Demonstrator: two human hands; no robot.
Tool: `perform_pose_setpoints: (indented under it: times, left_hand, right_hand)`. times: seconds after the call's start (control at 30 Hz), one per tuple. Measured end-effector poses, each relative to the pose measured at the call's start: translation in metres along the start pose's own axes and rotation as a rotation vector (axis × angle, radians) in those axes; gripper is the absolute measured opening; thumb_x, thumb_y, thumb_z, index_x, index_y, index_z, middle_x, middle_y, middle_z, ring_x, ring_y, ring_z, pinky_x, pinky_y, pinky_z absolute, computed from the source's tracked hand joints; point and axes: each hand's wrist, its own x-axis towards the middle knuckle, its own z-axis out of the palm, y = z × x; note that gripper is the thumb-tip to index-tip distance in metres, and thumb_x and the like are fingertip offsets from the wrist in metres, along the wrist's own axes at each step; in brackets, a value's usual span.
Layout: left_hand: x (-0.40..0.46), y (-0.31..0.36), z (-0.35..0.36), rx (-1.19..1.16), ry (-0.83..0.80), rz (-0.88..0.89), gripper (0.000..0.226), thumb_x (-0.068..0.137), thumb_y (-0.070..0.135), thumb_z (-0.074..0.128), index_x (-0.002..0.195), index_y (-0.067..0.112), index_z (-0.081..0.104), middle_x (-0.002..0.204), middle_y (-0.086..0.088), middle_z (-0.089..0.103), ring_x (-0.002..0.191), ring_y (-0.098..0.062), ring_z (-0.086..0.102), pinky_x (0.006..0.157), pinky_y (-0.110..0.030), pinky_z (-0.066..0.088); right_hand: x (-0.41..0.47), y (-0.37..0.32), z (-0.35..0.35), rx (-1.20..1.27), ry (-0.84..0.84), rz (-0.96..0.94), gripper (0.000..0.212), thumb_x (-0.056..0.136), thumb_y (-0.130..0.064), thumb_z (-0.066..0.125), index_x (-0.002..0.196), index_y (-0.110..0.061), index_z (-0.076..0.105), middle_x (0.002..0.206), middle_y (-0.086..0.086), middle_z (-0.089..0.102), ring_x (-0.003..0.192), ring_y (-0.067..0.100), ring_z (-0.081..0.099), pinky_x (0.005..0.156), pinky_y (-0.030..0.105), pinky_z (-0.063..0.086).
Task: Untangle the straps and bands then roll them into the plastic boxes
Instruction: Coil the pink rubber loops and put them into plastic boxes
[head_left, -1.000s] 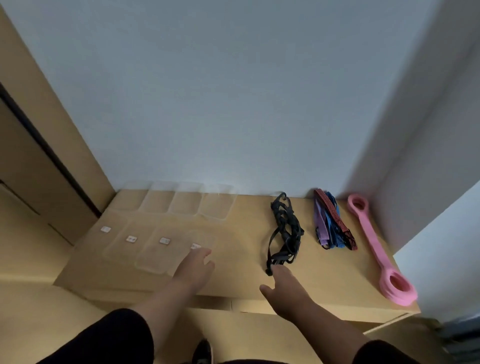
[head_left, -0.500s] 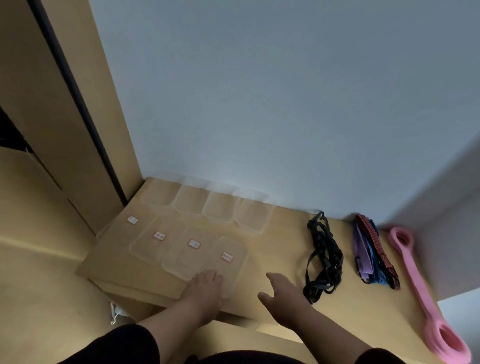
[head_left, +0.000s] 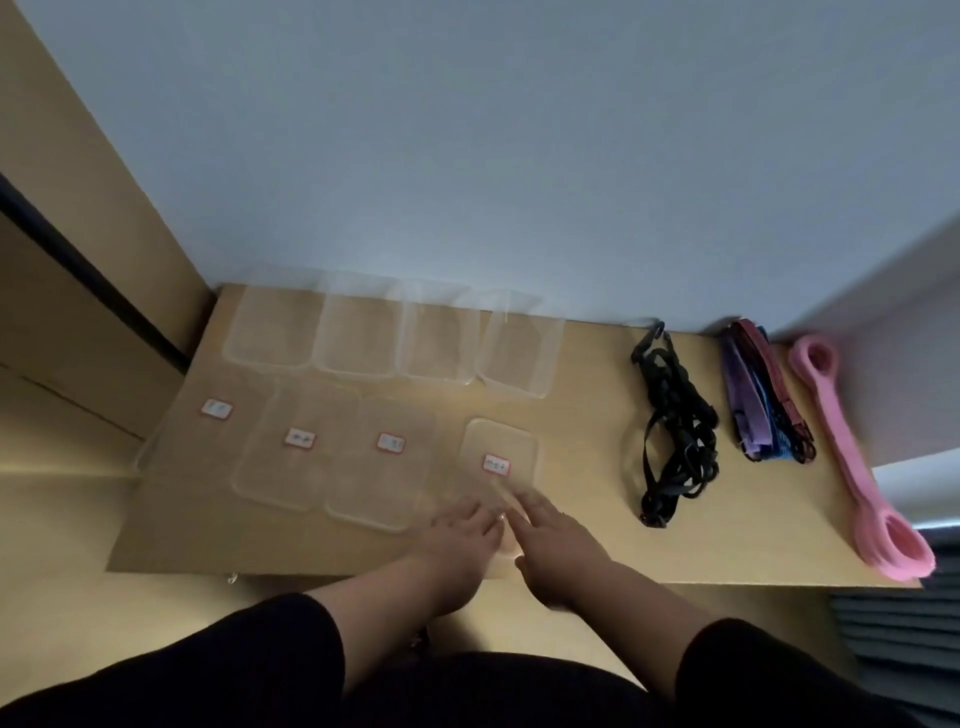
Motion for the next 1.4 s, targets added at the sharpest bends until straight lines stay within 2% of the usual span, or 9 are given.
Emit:
perform_pose_setpoints:
  times: [0.37, 0.53, 0.63, 0.77, 0.9, 1.1, 1.2, 1.33, 1.4]
  left_hand:
    - [0.008, -0.003, 0.015, -0.063, 0.031, 0.093, 0.061, 0.105, 0.039, 0.032, 0.159, 0.022, 0.008, 0.167, 0.004, -0.006, 0.152, -0.021, -0.015, 0.119, -0.036, -0.012]
    - [0.007, -0.004, 0.010, -0.110, -0.040, 0.094, 0.070, 0.103, 0.043, 0.034, 0.158, 0.022, -0.004, 0.164, 0.001, -0.019, 0.141, -0.013, -0.032, 0.114, -0.033, -0.017]
    - [0.006, -0.002, 0.002, -0.122, -0.053, 0.087, 0.072, 0.103, 0.043, 0.037, 0.158, 0.020, -0.003, 0.163, -0.001, -0.020, 0.148, -0.017, -0.026, 0.117, -0.034, -0.014]
    - [0.003, 0.000, -0.006, -0.161, -0.018, 0.041, 0.068, 0.103, 0.043, 0.036, 0.159, 0.022, 0.002, 0.165, 0.000, -0.014, 0.150, -0.014, -0.020, 0.118, -0.032, -0.011]
    - [0.005, 0.001, -0.004, -0.197, 0.024, 0.013, 0.062, 0.103, 0.041, 0.035, 0.158, 0.023, 0.012, 0.167, 0.001, -0.006, 0.152, -0.015, -0.013, 0.119, -0.031, -0.007]
    - [0.010, 0.000, -0.001, -0.259, 0.076, -0.012, 0.059, 0.100, 0.037, 0.041, 0.155, 0.022, 0.027, 0.167, 0.002, 0.008, 0.153, -0.016, -0.002, 0.117, -0.025, -0.005]
    - [0.010, 0.000, -0.005, -0.264, 0.081, -0.027, 0.067, 0.092, 0.046, 0.027, 0.154, 0.021, 0.032, 0.165, 0.002, 0.019, 0.153, -0.017, 0.008, 0.115, -0.026, -0.004]
    - [0.013, -0.007, -0.006, -0.246, 0.053, -0.042, 0.062, 0.085, 0.043, 0.035, 0.138, 0.018, 0.056, 0.149, -0.003, 0.050, 0.141, -0.025, 0.042, 0.114, -0.041, 0.029]
    - [0.017, -0.009, -0.010, -0.230, 0.076, -0.031, 0.063, 0.084, 0.041, 0.034, 0.139, 0.016, 0.055, 0.150, -0.004, 0.049, 0.142, -0.026, 0.041, 0.114, -0.044, 0.036]
  right_hand:
    - [0.005, 0.012, 0.008, -0.004, 0.000, 0.077, 0.069, 0.100, -0.017, 0.044, 0.161, -0.017, 0.010, 0.169, 0.007, -0.005, 0.156, 0.024, -0.001, 0.125, 0.041, 0.010]
    - [0.001, 0.013, -0.019, 0.065, 0.112, 0.095, 0.059, 0.099, -0.027, 0.049, 0.153, -0.015, 0.028, 0.167, 0.008, 0.011, 0.150, 0.026, 0.022, 0.116, 0.039, 0.029]
    - [0.010, 0.017, -0.046, 0.038, 0.212, 0.066, 0.062, 0.100, -0.029, 0.046, 0.156, -0.016, 0.021, 0.168, 0.003, -0.001, 0.153, 0.024, 0.011, 0.116, 0.039, 0.028]
    - [0.037, 0.030, -0.075, -0.014, 0.256, 0.062, 0.066, 0.101, -0.024, 0.042, 0.159, -0.022, 0.010, 0.168, 0.002, -0.012, 0.155, 0.024, -0.006, 0.123, 0.042, 0.014]
    - [0.062, 0.042, -0.085, -0.168, 0.230, -0.009, 0.058, 0.098, -0.015, 0.036, 0.154, -0.024, 0.025, 0.169, 0.004, -0.009, 0.155, 0.026, -0.013, 0.124, 0.052, -0.003]
    - [0.072, 0.058, -0.097, -0.278, 0.226, -0.037, 0.058, 0.098, -0.011, 0.033, 0.156, -0.010, 0.027, 0.166, 0.005, 0.017, 0.155, 0.022, 0.005, 0.123, 0.053, -0.002]
    - [0.060, 0.073, -0.093, -0.294, 0.250, -0.024, 0.056, 0.099, -0.013, 0.035, 0.155, -0.012, 0.032, 0.164, 0.006, 0.024, 0.154, 0.022, 0.012, 0.123, 0.051, 0.001]
    - [0.029, 0.087, -0.078, -0.287, 0.244, -0.021, 0.057, 0.098, -0.010, 0.033, 0.155, -0.010, 0.030, 0.164, 0.007, 0.023, 0.155, 0.022, 0.010, 0.124, 0.050, 0.002]
    - [0.013, 0.091, -0.068, -0.281, 0.232, -0.005, 0.057, 0.099, -0.009, 0.033, 0.155, -0.009, 0.029, 0.165, 0.007, 0.021, 0.155, 0.023, 0.008, 0.125, 0.050, 0.002]
